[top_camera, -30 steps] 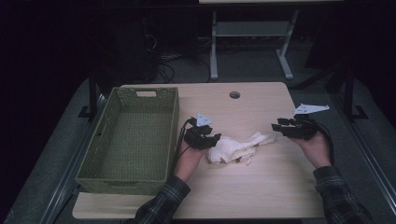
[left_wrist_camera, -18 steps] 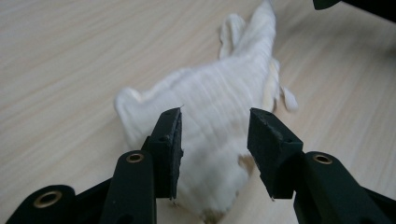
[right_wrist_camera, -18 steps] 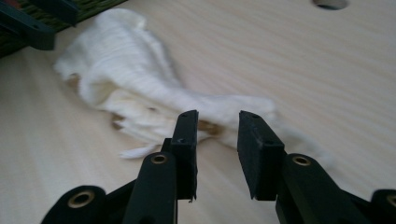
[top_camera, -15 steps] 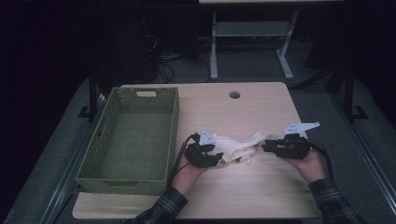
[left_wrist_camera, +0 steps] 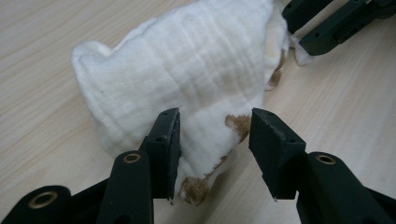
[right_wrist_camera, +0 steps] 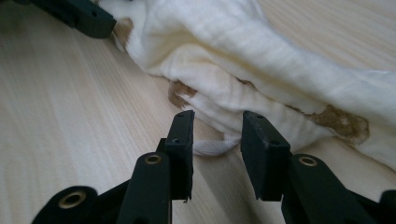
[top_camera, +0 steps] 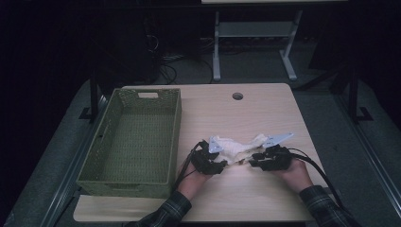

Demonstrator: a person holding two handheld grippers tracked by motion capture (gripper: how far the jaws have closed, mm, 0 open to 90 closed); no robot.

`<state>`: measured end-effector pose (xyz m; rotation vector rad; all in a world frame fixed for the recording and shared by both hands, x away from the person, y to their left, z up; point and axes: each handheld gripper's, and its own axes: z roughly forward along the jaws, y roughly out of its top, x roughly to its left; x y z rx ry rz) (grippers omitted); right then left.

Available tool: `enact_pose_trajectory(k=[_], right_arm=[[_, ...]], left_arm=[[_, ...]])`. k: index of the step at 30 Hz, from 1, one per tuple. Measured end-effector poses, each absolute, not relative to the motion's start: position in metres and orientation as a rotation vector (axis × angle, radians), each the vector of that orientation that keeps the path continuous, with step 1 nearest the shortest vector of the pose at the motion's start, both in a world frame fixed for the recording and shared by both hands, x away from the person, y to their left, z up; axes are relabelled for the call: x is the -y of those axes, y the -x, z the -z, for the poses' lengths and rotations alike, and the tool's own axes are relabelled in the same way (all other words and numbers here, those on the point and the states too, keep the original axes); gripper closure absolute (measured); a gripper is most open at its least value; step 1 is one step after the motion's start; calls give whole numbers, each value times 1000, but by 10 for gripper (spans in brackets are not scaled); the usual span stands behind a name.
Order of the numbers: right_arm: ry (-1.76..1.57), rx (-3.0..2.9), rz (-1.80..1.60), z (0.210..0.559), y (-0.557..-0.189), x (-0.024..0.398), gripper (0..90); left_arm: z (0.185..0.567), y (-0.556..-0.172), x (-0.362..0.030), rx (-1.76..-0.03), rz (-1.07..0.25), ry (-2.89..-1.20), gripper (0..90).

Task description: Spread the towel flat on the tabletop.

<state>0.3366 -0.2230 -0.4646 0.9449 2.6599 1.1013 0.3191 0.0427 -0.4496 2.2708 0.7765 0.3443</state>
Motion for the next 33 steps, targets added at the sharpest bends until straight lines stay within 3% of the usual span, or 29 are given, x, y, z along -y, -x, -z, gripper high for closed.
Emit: enact_pose_trajectory(k=[3,4,5,6,8,11,21,33], right_arm=[[-931,-2668,-1067,467,-337,222,683],[-917,-2654,-1053,467,-337,222,741],[-917,-2654,-1053,467,-337,222,741],[-910,-2647,-1046,467,-337,222,786],[-906,-2653,-1042,467,-338,223,856],[-920,-2651,-1025,465,-338,224,879],[-950,-2562,-1129,443,-333,247,883],[-969,-2393,-1231,409,-332,290,883]], left_arm=[[453,-321,-40,-772,-362,-2290,561],[453,-322,-39,-767,-376,-2311,632],[453,-322,-39,-767,-376,-2311,674],[453,-323,-39,-762,-376,-2318,674],[452,-324,-38,-763,-360,-2321,756],[450,-326,-40,-776,-316,-2309,834],[424,-328,-51,-792,-284,-2174,841],[386,-342,-55,-823,-347,-2041,842]])
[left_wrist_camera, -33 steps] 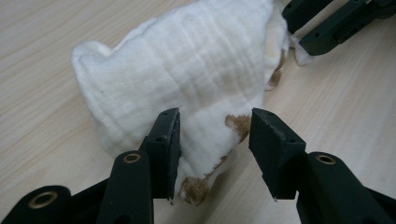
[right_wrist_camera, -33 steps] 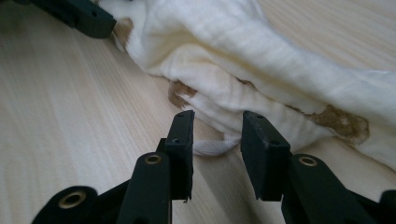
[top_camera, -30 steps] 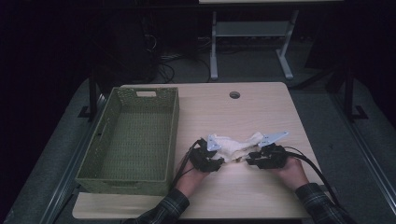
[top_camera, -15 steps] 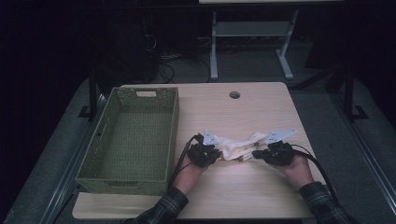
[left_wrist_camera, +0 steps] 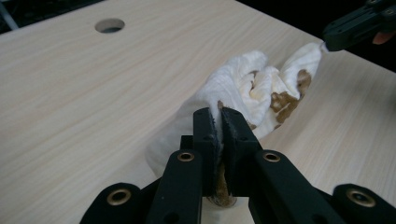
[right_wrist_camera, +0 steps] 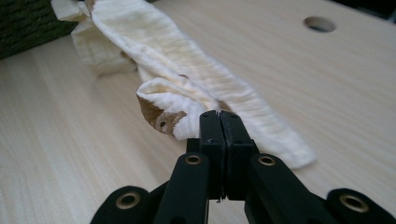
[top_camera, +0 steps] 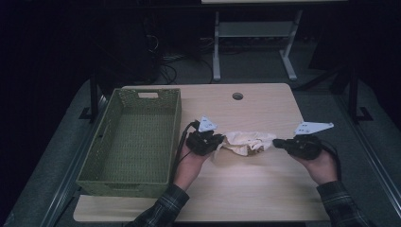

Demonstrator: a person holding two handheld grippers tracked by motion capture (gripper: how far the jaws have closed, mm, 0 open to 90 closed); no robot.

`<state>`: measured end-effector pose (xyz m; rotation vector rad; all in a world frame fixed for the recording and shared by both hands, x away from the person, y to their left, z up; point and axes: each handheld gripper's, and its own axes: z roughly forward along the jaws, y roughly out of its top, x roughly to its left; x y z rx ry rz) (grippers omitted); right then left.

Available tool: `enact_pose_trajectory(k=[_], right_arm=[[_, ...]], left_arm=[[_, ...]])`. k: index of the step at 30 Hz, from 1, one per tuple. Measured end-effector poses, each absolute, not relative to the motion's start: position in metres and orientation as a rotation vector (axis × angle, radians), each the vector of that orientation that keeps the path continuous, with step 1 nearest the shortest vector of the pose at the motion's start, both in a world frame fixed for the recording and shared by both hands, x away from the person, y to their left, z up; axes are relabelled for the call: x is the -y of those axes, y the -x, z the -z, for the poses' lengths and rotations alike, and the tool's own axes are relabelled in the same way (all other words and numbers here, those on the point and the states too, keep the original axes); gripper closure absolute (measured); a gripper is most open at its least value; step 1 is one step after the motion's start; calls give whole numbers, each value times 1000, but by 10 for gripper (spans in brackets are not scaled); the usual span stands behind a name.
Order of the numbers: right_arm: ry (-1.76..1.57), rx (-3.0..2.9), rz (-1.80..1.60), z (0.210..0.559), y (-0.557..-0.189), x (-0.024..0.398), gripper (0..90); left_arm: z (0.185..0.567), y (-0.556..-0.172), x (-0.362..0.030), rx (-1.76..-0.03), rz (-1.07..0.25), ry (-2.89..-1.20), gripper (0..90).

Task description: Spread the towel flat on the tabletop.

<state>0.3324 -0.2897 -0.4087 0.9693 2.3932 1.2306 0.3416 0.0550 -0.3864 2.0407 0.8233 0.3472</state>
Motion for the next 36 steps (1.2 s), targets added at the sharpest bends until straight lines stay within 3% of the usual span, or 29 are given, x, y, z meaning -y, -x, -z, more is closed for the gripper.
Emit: enact_pose_trajectory(k=[8,15,17,19,24,31,36], right_arm=[[-1002,-2255,-1296,386,-325,324,884],[-1076,-2241,-1252,395,-330,340,883],[-1083,-2252,-1242,399,-332,340,883],[-1088,-2265,-1230,403,-334,339,882],[-1091,-2290,-1211,409,-336,337,882],[-1089,-2307,-1195,413,-337,334,878],[-1090,-2318,-1187,414,-337,332,879]], left_arm=[[368,-346,-60,-854,-379,-2007,841],[394,-375,-50,-951,-408,-2062,834],[401,-383,-50,-986,-420,-2062,790],[403,-384,-50,-999,-432,-2061,679],[398,-370,-52,-949,-463,-2069,611],[415,-337,-51,-844,-373,-2170,628],[432,-336,-49,-854,-327,-2216,648]])
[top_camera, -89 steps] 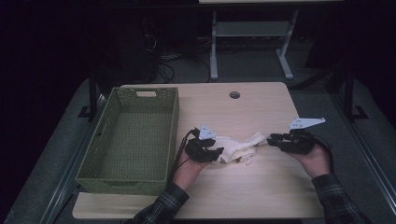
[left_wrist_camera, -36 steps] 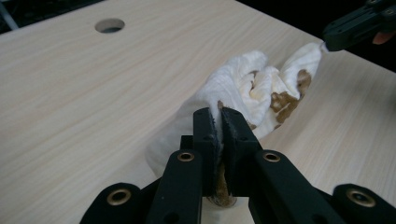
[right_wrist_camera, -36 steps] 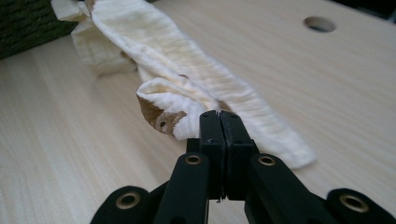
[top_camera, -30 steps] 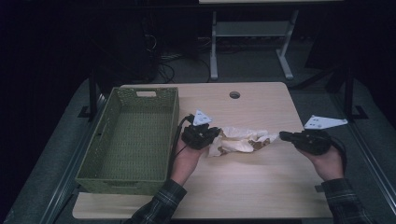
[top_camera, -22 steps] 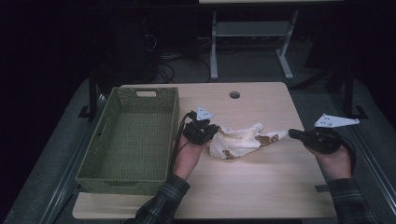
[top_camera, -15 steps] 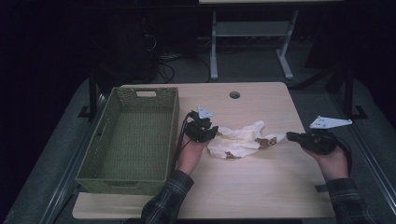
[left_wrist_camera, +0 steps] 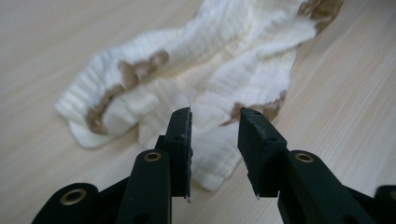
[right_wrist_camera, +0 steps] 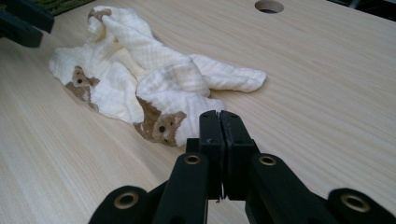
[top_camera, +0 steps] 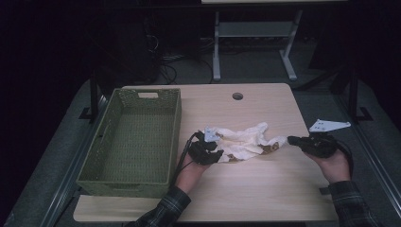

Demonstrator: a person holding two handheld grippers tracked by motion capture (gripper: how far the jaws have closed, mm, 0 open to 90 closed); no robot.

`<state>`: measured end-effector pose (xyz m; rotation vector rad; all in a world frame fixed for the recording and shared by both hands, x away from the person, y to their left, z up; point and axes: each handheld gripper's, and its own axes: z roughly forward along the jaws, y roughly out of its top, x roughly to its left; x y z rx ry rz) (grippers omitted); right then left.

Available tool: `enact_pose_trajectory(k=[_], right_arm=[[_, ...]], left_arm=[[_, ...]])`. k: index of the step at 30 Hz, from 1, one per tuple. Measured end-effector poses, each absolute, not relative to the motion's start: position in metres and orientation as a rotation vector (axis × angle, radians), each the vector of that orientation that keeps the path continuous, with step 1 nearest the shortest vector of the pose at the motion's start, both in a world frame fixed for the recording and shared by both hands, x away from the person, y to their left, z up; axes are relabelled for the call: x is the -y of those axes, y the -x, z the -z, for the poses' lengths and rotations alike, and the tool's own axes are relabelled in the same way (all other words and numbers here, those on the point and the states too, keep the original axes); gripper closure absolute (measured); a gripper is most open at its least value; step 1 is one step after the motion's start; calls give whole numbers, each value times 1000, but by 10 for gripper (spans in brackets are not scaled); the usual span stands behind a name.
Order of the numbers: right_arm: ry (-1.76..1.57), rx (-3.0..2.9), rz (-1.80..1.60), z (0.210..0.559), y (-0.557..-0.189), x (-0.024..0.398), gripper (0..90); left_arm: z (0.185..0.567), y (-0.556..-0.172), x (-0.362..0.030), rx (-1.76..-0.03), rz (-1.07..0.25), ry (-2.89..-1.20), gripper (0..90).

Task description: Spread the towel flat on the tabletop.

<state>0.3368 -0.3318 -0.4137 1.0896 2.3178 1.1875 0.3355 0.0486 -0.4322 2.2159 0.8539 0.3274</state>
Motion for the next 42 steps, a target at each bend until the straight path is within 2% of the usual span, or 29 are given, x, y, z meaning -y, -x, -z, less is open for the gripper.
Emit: enact_pose_trajectory(k=[7,10,14,15,21,31,42], right_arm=[[-1092,-2322,-1189,416,-337,335,878],[-1087,-2338,-1171,418,-337,334,878],[-1080,-2346,-1159,418,-336,333,878],[-1087,-2347,-1161,416,-334,334,879],[-1087,-2352,-1164,414,-319,342,879],[-1097,-2435,-1115,430,-289,352,878],[-1080,-2537,-1062,445,-255,344,878]], left_arm=[[454,-339,-37,-853,-297,-2325,658],[459,-340,-35,-846,-288,-2348,713],[456,-341,-38,-848,-264,-2356,873],[451,-339,-41,-852,-249,-2341,882],[430,-324,-51,-862,-231,-2261,887],[427,-295,-59,-867,-199,-2250,886],[440,-267,-57,-842,-148,-2357,885]])
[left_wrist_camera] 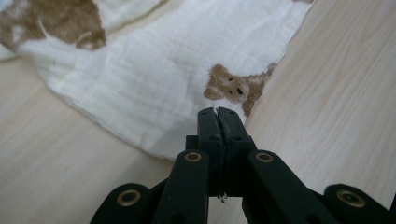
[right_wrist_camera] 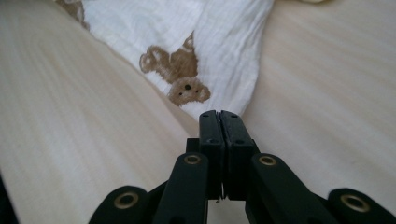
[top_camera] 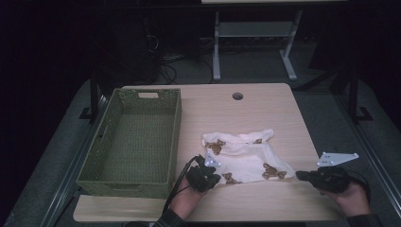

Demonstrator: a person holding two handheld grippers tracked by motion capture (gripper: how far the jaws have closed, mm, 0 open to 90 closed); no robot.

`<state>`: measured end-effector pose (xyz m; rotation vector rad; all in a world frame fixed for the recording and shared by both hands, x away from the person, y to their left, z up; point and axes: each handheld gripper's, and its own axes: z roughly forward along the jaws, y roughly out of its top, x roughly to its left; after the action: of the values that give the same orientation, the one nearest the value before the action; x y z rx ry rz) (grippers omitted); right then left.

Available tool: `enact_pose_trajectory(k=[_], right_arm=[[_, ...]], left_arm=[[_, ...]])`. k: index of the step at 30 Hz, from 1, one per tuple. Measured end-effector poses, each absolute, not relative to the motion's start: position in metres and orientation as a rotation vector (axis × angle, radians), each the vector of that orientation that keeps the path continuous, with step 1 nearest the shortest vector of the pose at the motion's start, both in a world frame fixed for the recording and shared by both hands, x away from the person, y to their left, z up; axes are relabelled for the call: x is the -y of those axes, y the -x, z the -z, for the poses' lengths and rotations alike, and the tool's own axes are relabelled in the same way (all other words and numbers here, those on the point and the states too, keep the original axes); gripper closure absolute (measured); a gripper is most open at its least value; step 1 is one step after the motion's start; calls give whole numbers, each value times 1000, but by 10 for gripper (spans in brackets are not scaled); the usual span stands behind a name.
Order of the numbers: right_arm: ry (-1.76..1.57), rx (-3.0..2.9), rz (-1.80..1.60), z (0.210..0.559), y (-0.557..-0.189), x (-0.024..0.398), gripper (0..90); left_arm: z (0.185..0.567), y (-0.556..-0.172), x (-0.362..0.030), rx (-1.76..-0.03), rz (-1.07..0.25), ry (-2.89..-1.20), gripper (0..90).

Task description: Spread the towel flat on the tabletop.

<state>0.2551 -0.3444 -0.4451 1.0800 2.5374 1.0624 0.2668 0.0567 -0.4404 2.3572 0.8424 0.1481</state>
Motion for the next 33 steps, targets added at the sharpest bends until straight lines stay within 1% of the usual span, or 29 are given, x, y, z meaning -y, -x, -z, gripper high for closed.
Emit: enact_pose_trajectory(k=[6,7,8,9,10,11,12,13,17,19,21,23,25,27,29,30,33], right_arm=[[-1080,-2604,-1024,455,-239,341,875],[-1077,-2614,-1019,456,-237,340,816],[-1077,-2614,-1019,456,-237,340,816],[-1057,-2599,-1040,454,-239,340,761],[-1057,-2599,-1040,454,-239,340,761],[-1060,-2582,-1062,450,-242,340,729],[-1060,-2582,-1062,450,-242,340,729],[-1053,-2577,-1075,449,-244,340,726],[-1036,-2540,-1101,441,-262,334,717],[-1032,-2538,-1108,440,-266,332,717],[-1033,-2522,-1117,436,-279,327,717],[-1029,-2516,-1124,435,-284,325,715],[-1029,-2510,-1127,431,-303,320,703],[-1028,-2506,-1134,430,-310,318,703],[-1041,-2498,-1144,428,-330,314,702],[-1041,-2498,-1144,428,-330,314,702],[-1056,-2482,-1125,426,-357,308,700]], left_arm=[[448,-257,-67,-881,-109,-2370,880],[448,-257,-68,-888,-122,-2371,804],[448,-257,-68,-888,-122,-2371,743],[447,-257,-68,-886,-143,-2364,708],[446,-257,-66,-887,-146,-2354,708],[442,-260,-64,-877,-166,-2337,666],[442,-260,-64,-877,-166,-2337,648],[440,-262,-63,-865,-179,-2335,648],[438,-274,-54,-835,-208,-2330,602],[438,-276,-53,-831,-209,-2327,600],[439,-285,-51,-824,-219,-2332,577],[440,-288,-51,-817,-213,-2331,567],[442,-295,-49,-804,-214,-2342,544],[443,-297,-48,-809,-210,-2336,535],[444,-300,-47,-801,-212,-2340,519],[445,-302,-45,-805,-214,-2327,519],[447,-305,-43,-777,-216,-2341,502]])
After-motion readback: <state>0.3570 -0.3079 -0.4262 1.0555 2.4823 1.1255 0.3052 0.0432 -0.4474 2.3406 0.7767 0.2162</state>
